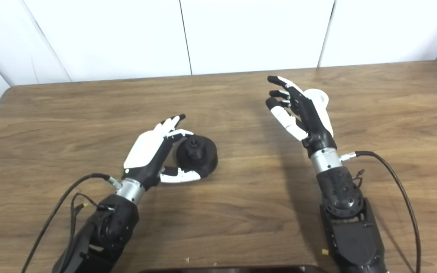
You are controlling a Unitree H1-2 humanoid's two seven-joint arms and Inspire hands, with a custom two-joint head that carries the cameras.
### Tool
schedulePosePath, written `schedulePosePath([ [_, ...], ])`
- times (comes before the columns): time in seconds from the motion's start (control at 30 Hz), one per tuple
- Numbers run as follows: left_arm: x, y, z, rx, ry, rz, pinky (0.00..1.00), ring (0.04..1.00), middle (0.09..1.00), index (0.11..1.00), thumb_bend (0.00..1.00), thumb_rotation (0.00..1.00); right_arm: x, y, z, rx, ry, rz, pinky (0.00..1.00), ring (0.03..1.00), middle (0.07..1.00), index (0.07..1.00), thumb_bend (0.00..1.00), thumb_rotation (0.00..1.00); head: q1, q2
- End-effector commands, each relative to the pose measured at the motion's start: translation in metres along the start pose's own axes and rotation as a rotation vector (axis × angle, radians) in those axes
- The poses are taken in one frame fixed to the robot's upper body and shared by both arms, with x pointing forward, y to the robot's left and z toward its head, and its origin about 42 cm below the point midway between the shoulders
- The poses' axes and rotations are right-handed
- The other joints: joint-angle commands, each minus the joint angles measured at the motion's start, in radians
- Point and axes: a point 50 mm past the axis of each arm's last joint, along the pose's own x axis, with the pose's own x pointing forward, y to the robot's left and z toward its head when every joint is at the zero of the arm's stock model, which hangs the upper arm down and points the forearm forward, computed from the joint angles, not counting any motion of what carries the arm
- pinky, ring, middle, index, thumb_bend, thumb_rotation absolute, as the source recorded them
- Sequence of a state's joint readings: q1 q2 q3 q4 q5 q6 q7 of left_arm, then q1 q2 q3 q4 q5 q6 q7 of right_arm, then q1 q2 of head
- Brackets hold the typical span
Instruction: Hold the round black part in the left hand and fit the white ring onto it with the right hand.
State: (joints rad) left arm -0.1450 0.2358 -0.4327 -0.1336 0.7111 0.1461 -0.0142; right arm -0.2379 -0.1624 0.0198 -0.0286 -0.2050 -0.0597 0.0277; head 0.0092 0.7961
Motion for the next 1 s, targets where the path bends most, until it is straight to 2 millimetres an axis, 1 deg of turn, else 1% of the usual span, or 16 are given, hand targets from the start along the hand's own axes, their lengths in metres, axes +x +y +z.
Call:
schedulePosePath([
  [0.0,-0.004,-0.006,0.006,0.017,-0.028,-0.044,1.00,1.000,1.000,0.681,1.00,0.48,0.010,-0.006,0.018,0.004,-0.092,-0.027,0.68,0.798,0.881,0.826,0.62,0.80,-0.003,0.002],
  [0.2,-0.007,-0.012,0.006,0.037,-0.027,-0.077,1.00,1.000,1.000,0.710,1.00,0.46,0.010,-0.007,0.018,0.000,-0.091,-0.036,0.68,0.797,0.879,0.825,0.63,0.81,-0.007,0.003],
  [0.37,-0.005,-0.015,0.003,0.064,-0.016,-0.086,1.00,1.000,1.000,0.722,1.00,0.45,0.009,-0.008,0.020,0.001,-0.093,-0.034,0.69,0.799,0.883,0.831,0.61,0.80,-0.007,0.006],
  [0.5,-0.003,-0.016,0.000,0.088,-0.012,-0.077,1.00,1.000,1.000,0.723,1.00,0.44,0.009,-0.010,0.021,-0.005,-0.089,-0.034,0.69,0.800,0.886,0.833,0.61,0.80,-0.006,0.009],
  [0.73,-0.001,-0.019,-0.004,0.095,0.007,-0.083,1.00,1.000,1.000,0.725,1.00,0.43,0.010,-0.010,0.021,-0.008,-0.087,-0.031,0.70,0.803,0.883,0.837,0.63,0.81,-0.009,0.011],
  [0.97,0.004,-0.021,-0.006,0.089,0.018,-0.064,1.00,1.000,1.000,0.715,1.00,0.43,0.010,-0.014,0.021,-0.001,-0.077,-0.035,0.72,0.810,0.893,0.841,0.62,0.79,-0.014,0.010],
])
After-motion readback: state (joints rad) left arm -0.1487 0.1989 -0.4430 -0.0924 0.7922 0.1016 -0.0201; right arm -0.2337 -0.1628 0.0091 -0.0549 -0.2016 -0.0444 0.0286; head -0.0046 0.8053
